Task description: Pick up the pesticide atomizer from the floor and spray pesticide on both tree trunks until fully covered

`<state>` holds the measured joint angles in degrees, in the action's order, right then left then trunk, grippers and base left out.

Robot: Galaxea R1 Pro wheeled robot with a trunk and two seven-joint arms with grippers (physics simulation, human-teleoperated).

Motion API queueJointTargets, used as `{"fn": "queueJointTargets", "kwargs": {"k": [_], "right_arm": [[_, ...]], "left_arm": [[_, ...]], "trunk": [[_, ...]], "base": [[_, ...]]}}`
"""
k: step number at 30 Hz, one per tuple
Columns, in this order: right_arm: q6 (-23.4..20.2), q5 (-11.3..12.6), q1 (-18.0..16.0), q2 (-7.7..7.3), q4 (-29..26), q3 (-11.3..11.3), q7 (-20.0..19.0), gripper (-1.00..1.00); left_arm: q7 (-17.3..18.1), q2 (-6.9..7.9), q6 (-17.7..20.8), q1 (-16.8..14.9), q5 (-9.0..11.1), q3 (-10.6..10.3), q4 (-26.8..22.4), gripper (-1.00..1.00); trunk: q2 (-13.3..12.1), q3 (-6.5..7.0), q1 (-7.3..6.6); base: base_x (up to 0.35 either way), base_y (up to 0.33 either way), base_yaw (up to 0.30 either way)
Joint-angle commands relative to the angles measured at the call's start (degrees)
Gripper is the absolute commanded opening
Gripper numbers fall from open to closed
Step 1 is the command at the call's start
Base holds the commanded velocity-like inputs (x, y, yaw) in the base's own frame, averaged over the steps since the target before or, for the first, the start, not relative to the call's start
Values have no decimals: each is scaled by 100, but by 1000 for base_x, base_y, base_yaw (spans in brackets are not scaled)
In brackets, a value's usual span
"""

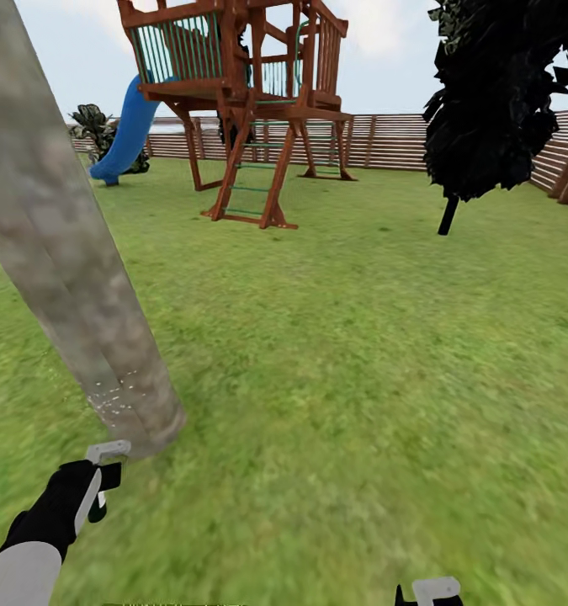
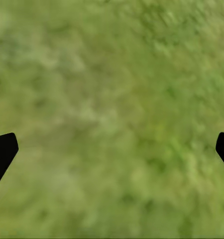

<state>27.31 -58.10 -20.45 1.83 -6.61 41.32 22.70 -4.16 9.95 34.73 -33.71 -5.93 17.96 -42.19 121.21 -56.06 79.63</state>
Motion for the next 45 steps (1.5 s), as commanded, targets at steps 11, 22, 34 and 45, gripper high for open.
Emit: {"fn": "queueJointTargets", "kwargs": {"k": [11, 22, 34, 45], "right_arm": [[11, -61, -3, 2, 1, 51, 24, 100], [11, -61, -3, 2, 1, 43, 24, 100], [11, -61, -3, 5, 1, 34, 24, 100], [11, -68, -3, 8, 4, 34, 24, 100]], "left_arm": [[21, -191, 403, -39, -57, -3, -79, -100], [21, -195, 404, -39, -57, -3, -86, -100], [5, -186, 412, -39, -66, 6, -90, -100], [-5, -188, 395, -39, -23, 15, -87, -100]], "trunk": [[2, -5, -1], [2, -5, -1], [2, -5, -1], [2, -5, -1]], "base": [[77, -58, 168], [210, -201, 0], [123, -242, 105], [156, -247, 278]]}}
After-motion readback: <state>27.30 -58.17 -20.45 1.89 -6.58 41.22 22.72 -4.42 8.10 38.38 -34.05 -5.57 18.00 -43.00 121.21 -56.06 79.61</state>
